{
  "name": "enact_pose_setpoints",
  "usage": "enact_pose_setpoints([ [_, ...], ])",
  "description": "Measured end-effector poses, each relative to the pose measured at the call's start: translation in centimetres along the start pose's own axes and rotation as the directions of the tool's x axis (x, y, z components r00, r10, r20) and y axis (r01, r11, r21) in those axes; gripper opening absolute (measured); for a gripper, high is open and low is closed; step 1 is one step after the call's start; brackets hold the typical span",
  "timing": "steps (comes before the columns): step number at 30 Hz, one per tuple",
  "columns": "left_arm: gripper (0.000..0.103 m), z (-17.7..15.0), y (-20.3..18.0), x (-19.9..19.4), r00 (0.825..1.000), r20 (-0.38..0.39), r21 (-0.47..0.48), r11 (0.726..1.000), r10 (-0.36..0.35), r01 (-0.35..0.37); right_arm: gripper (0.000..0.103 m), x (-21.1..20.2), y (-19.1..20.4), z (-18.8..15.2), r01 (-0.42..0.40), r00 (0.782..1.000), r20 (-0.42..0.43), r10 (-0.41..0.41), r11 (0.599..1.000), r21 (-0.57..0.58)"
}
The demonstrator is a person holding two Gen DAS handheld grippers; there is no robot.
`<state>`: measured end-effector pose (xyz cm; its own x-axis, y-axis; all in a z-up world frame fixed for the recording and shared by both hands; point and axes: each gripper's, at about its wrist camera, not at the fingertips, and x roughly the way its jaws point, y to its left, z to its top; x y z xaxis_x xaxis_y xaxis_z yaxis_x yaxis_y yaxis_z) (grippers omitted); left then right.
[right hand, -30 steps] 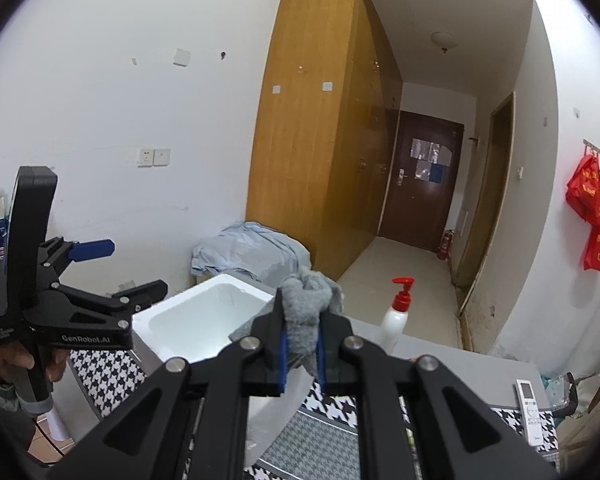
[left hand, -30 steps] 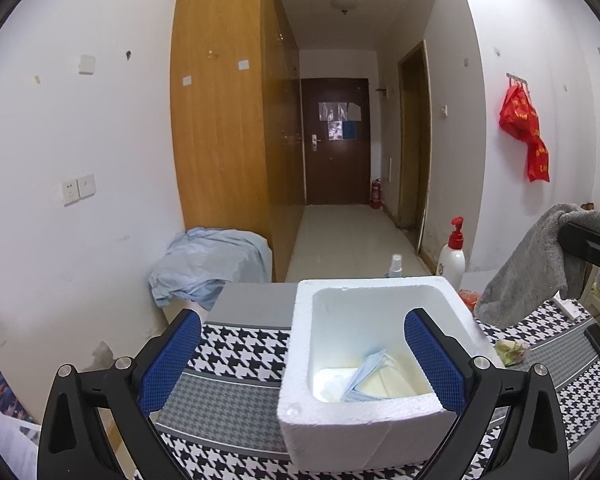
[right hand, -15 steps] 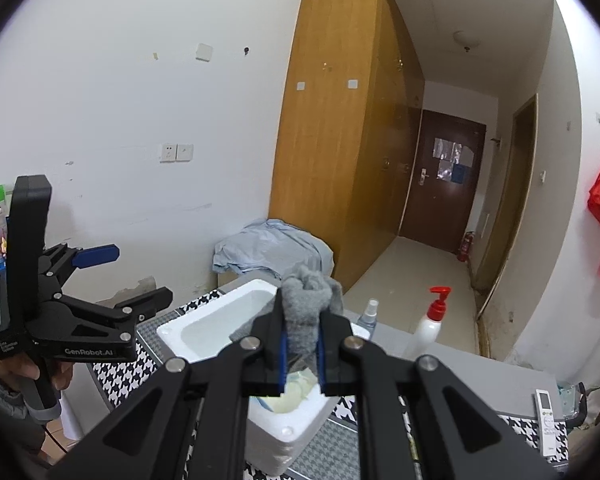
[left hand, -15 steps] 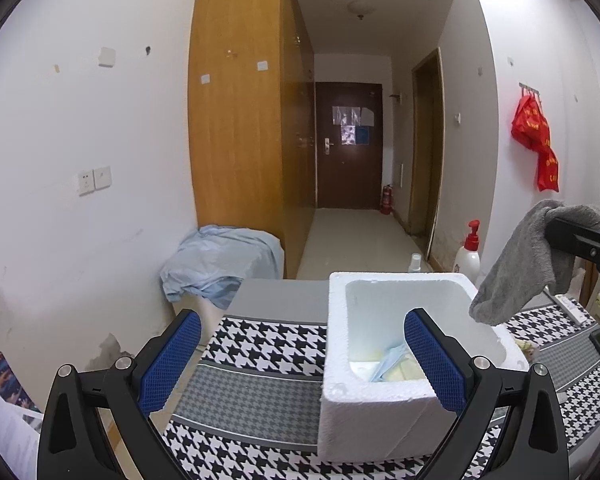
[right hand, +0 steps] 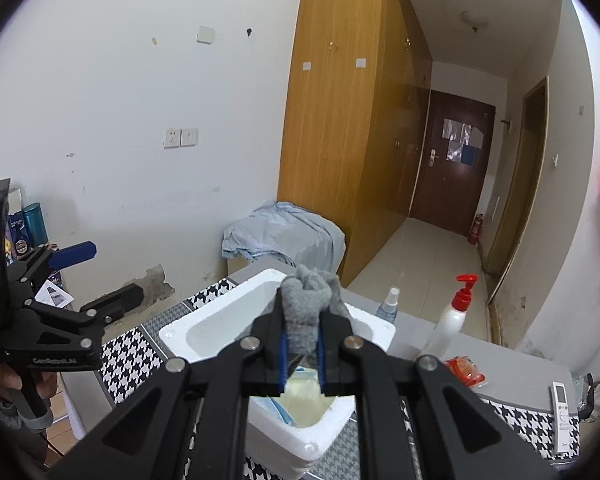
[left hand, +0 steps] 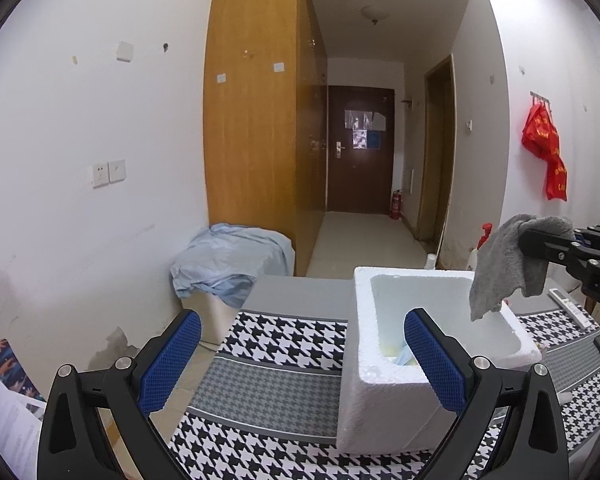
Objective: Organize soft objects
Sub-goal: 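Lower the grey sock into the foam box with the right gripper, then open the right gripper to release the grey sock into the box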
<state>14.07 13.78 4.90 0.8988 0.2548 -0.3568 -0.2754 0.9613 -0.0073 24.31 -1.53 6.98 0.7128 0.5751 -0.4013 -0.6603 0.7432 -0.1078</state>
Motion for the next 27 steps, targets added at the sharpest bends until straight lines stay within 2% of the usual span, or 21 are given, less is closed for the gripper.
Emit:
enact_pose_setpoints([
  [19,0.102,-0.9,0.8,0.5,1.000,-0.027,-0.013,1.000,0.010,-0.010,0.015,3.3,0.2,-0.4,-0.018,0.990,-0.140,0.022,1.000,0.025],
  [22,0.102,-1.0,0.9,0.4,0.999,-0.030,-0.013,1.000,0.010,-0.011,0.029,3.7,0.2,-0.4,-0.045,0.987,-0.151,0.051,0.998,0.042],
  [24,0.102,-1.1,0.9,0.4,0.999,-0.031,-0.014,1.000,0.010,-0.010,0.046,3.7,0.3,-0.5,-0.048,0.987,-0.148,0.055,0.998,0.048],
  [27,0.102,-1.1,1.1,0.7,0.999,-0.035,-0.017,1.000,0.008,-0.009,0.058,3.8,0.2,-0.5,-0.049,0.987,-0.151,0.057,0.997,0.057],
])
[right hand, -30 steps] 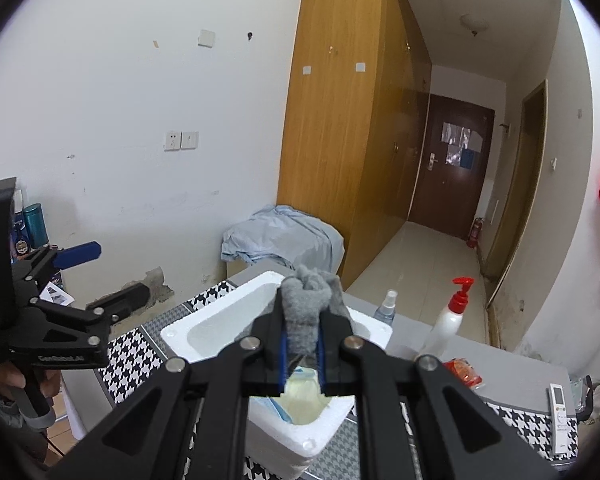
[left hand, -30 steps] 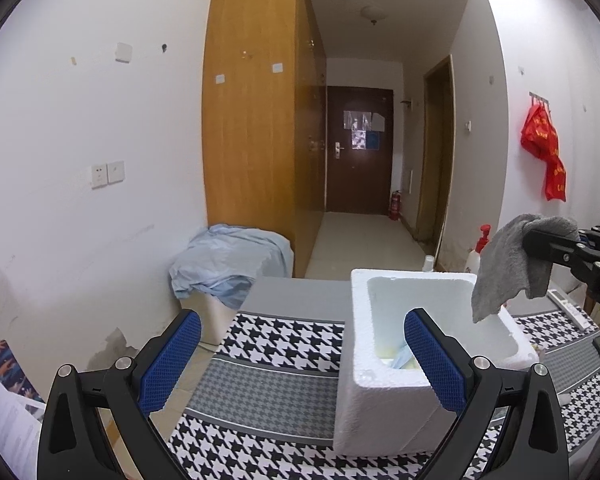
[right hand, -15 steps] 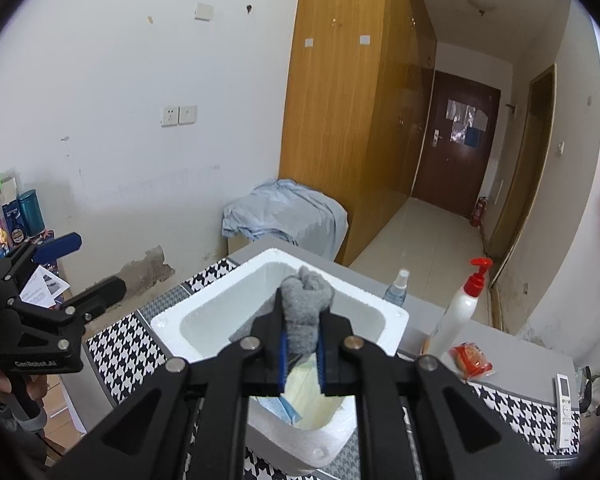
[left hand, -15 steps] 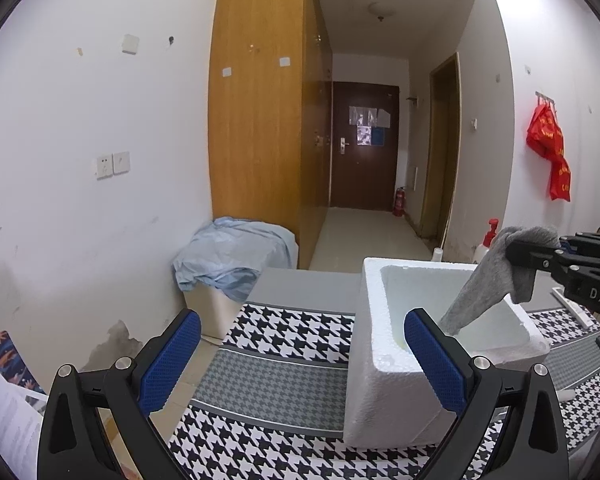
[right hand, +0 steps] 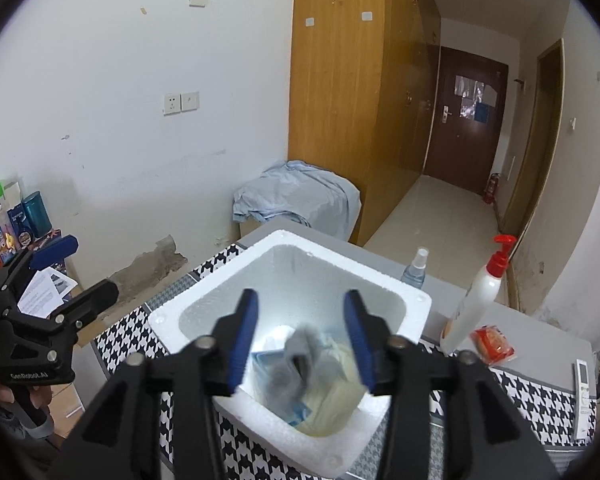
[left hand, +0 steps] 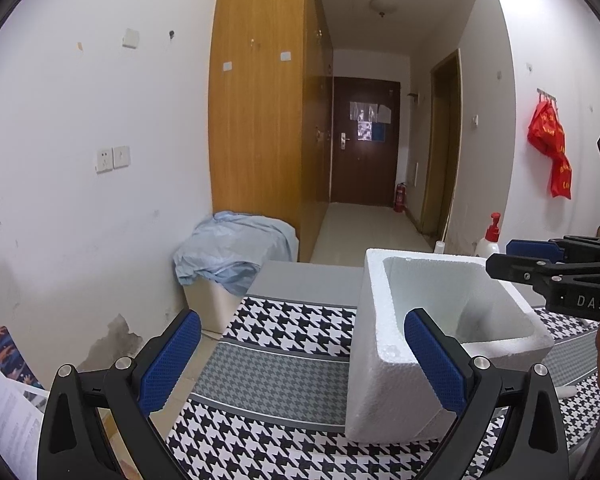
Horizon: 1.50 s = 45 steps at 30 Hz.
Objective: Organize soft objects
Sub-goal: 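Open the right gripper to release the grey sock into the box, then move both tools away from the foam box toward the white foam stick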
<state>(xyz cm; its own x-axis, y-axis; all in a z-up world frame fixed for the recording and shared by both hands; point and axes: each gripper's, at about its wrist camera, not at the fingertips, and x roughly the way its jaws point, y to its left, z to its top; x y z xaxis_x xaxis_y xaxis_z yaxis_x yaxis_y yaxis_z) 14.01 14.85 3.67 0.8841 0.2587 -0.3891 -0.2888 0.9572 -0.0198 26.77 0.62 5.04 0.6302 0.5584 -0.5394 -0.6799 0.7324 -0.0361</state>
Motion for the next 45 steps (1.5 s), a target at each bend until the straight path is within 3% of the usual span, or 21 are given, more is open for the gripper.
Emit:
enact_pose_setpoints([
  [6,0.102,-0.1,-0.1,0.1,1.000,-0.002,0.003,1.000,-0.007,0.007,0.090,-0.2,-0.3,0.0,-0.005,1.000,0.010,0.005,1.000,0.020],
  [11,0.102,-0.1,-0.2,0.0,1.000,-0.003,0.005,1.000,-0.004,0.004,0.102,-1.2,-0.2,-0.4,-0.003,0.999,0.039,0.002,1.000,0.023],
  [22,0.102,-0.2,-1.7,-1.4,1.000,0.015,0.026,1.000,-0.011,0.010,0.102,-3.3,-0.7,-1.5,0.008,0.997,0.081,-0.011,0.999,0.034],
  [45,0.102,-0.7,-5.4,-4.6,0.990,0.091,0.060,0.993,-0.105,0.099,0.102,-7.7,-1.5,-5.7,0.076,0.985,0.152,-0.082,0.996,0.044],
])
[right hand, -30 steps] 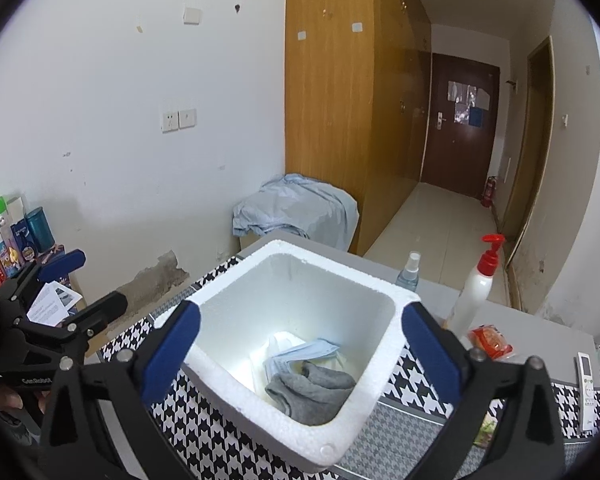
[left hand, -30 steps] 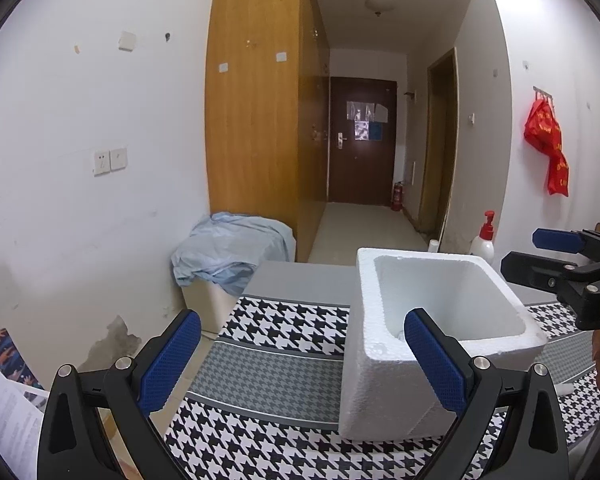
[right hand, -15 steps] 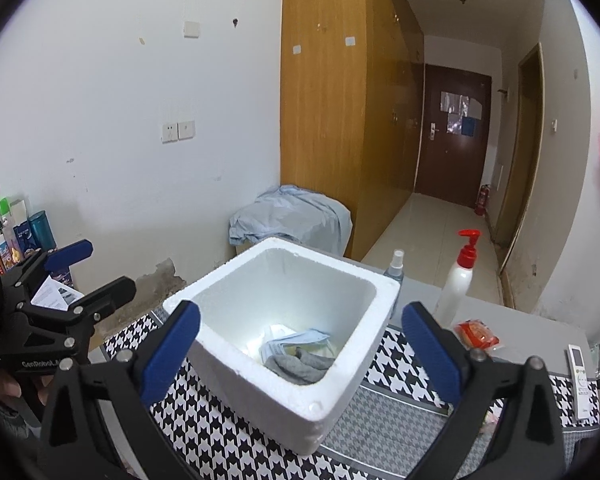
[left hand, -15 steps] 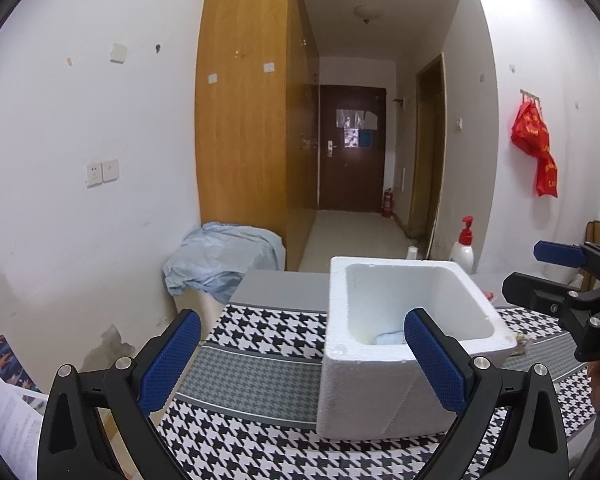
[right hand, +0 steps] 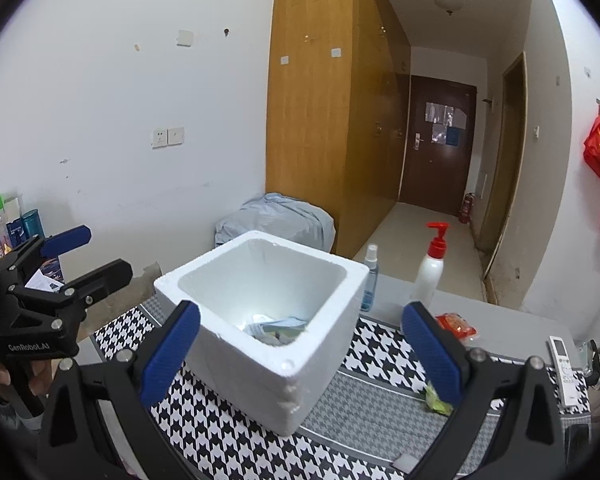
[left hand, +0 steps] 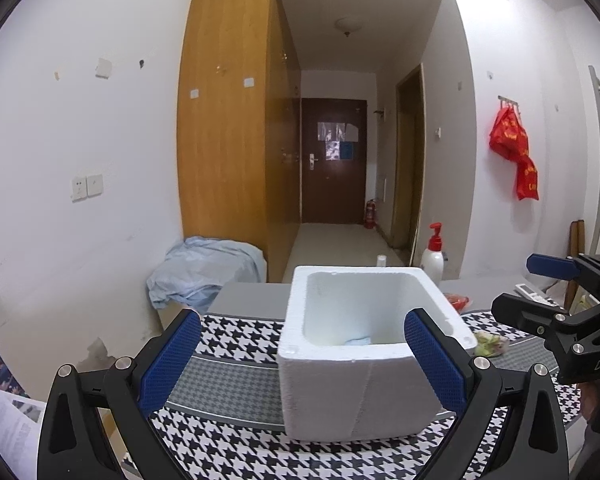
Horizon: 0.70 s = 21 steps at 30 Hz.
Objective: Organize soft objects
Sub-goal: 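Move both tools away from the foam box toward the white foam stick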
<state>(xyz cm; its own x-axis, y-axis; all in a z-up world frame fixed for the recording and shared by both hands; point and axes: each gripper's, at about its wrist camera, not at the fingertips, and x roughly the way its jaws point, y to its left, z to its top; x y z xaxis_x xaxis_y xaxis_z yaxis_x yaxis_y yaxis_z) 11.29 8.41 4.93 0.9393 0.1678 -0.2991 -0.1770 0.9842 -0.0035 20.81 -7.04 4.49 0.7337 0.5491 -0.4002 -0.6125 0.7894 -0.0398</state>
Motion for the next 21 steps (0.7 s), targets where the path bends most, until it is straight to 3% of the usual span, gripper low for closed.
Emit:
enact_pose_setpoints([
  [21,0.102,-2.0,-3.3,-0.7,0.996,0.003,0.031,0.996,-0.084,0.084,0.102,-2.8,-2.3,-3.6,0.038,0.999,0.013,-0.039,0.997,0.064],
])
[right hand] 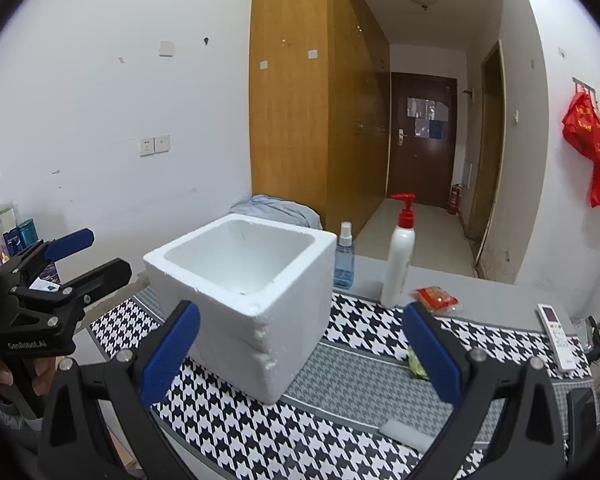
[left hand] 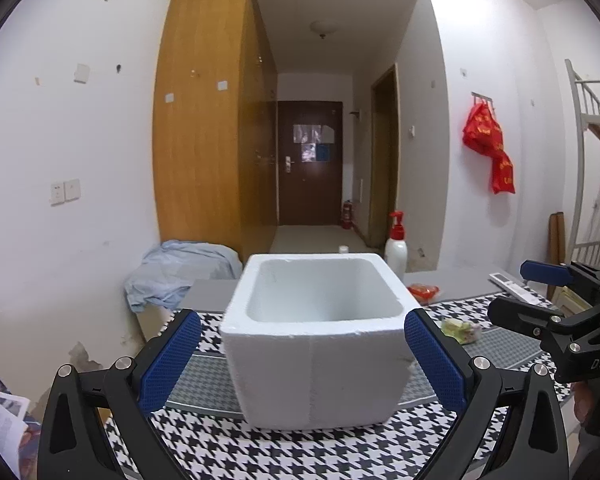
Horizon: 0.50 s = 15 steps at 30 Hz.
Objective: Organize soft objects
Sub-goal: 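Move both tools away from the foam box toward the white foam stick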
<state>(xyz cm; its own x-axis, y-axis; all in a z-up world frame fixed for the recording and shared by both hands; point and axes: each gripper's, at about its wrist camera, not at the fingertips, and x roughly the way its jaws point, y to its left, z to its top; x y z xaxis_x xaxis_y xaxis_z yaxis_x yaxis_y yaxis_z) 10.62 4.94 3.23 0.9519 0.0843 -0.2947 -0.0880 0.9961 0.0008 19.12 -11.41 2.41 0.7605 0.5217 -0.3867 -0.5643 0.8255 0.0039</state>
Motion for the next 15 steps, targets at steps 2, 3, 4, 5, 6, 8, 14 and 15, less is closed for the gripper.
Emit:
enact_pose_setpoints([
  [2,0.102,-0.3,-0.5,0.0,1.000,0.002,0.009,1.000,-0.010,0.010,0.102,-0.3,-0.4,-0.5,0.007,1.000,-0.002,-0.007,1.000,0.008],
  [3,0.102,-0.5,-0.8,0.0,1.000,0.003,0.017,1.000,-0.015,0.015,0.102,-0.4,-0.6,-0.8,0.011,1.000,-0.004,-0.011,1.000,0.015],
  [4,0.102,-0.6,-1.0,0.0,1.000,0.004,0.021,1.000,-0.022,0.022,0.102,-0.4,-0.8,-1.0,0.015,1.000,-0.006,-0.015,1.000,0.019],
  [5,0.102,-0.6,-1.2,0.1,1.000,0.002,0.022,0.999,-0.030,0.030,0.102,-0.5,-1.0,-1.2,0.022,1.000,-0.008,-0.021,0.999,0.023],
  [6,0.102,-0.8,-1.2,0.1,0.999,0.000,0.021,0.999,-0.036,0.036,0.102,-0.5,-1.1,-1.3,0.030,1.000,-0.010,-0.029,0.999,0.027],
  [8,0.102,-0.9,-1.6,0.2,0.999,-0.002,0.023,0.999,-0.047,0.047,0.102,-0.8,-1.4,-1.5,0.043,0.999,-0.010,-0.043,0.999,0.032],
  [14,0.102,-1.5,-2.7,0.5,0.997,-0.017,0.032,0.997,-0.074,0.075,0.102,-1.5,-2.3,-2.4,0.054,0.999,-0.007,-0.053,0.997,0.058],
  [15,0.102,-1.6,-2.9,0.5,0.996,-0.020,0.035,0.996,-0.082,0.082,0.102,-1.6,-2.4,-2.5,0.056,0.998,-0.009,-0.055,0.997,0.061],
])
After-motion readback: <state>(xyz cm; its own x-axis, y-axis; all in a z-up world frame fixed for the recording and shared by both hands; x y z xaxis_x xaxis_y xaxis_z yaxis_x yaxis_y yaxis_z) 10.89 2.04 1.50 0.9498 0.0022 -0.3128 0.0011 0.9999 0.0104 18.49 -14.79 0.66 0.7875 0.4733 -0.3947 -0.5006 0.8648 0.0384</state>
